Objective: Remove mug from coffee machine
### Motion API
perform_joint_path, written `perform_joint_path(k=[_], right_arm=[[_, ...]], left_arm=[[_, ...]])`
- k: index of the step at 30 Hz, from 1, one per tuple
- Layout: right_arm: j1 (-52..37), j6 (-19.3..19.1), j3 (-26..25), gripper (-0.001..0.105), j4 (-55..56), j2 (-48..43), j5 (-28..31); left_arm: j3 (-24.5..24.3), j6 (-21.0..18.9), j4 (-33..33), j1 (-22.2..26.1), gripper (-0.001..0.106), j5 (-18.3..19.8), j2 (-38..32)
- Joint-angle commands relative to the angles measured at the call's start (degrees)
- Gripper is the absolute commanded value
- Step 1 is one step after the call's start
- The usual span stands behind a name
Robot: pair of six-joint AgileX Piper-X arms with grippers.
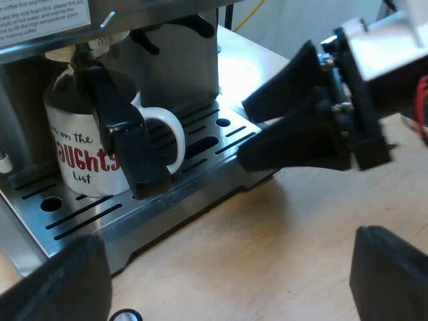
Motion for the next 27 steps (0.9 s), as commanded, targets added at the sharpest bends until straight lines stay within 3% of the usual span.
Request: perform_joint_path(k=[1, 4, 5, 14, 27], right_arm=[[0.13, 1.78, -0.47, 0.066, -6.03, 2.55, 3.24], [0.13, 1.98, -0.47, 0.066, -8.33, 4.05, 4.87], [0.13, 1.98, -0.47, 0.066, -12.26, 7.08, 8.04], [0.13, 4.27, -0.47, 0.066, -21.41, 14.30, 12.70], [0.13, 4.24, -0.47, 0.066, -35.35, 23.47, 12.97]], left_arm=[[-0.41, -0.23, -0.79, -0.25, 0.079, 0.26, -0.13], [-0.41, -0.23, -0.40, -0.25, 0.079, 0.26, -0.13], [-0.41, -0.23, 0.48, -0.25, 0.079, 0.26, -0.13], [-0.41, -0.23, 0.76, -0.25, 0.079, 0.26, -0.13], [-0.41, -0.23, 1.20, -0.25, 0.079, 0.26, -0.13]])
